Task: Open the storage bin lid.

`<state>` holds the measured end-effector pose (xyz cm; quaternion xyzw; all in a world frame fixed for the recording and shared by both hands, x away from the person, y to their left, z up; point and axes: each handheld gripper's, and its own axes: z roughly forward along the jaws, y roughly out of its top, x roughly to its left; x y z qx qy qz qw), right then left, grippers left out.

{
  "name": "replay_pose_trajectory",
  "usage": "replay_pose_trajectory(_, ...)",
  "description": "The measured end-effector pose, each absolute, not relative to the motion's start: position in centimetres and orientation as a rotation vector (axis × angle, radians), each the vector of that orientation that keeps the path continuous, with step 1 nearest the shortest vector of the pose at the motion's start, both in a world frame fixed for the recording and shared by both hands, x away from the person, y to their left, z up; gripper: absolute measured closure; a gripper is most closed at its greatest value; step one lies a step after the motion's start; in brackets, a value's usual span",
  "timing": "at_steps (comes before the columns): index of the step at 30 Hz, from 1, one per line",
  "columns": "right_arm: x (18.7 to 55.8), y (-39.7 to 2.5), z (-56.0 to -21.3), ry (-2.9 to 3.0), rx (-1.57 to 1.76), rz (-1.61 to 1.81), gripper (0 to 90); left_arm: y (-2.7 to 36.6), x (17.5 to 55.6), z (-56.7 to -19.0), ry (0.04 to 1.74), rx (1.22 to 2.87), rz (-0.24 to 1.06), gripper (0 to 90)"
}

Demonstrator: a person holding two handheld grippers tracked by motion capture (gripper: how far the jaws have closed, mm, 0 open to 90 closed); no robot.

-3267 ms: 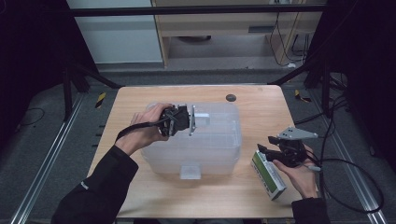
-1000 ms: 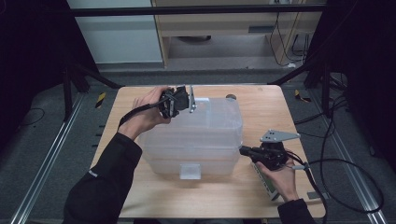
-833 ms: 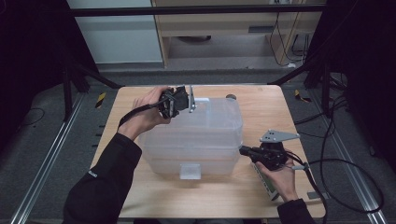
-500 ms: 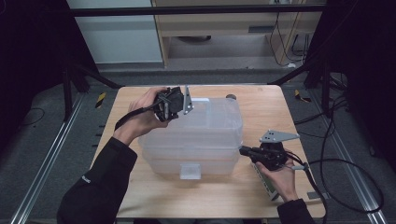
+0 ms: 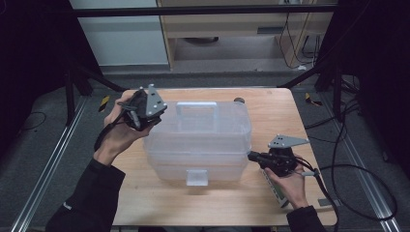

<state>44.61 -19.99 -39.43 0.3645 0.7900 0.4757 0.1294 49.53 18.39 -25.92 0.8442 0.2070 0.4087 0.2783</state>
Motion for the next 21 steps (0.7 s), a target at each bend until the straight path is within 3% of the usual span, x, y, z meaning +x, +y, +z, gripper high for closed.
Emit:
replay_pose_trajectory(10, 44.6, -20.0, -39.4, 2.295, 1.059, 1.379, 90.0, 23.9, 47.7, -28.8, 0.799, 1.995, 1.031, 69.3)
replay_pose_trajectory(21, 44.6, -19.9, -39.4, 2.295, 1.061, 1.371, 90.0, 27.5, 45.6, -32.5, 0.947, 1.857, 0.996, 76.4)
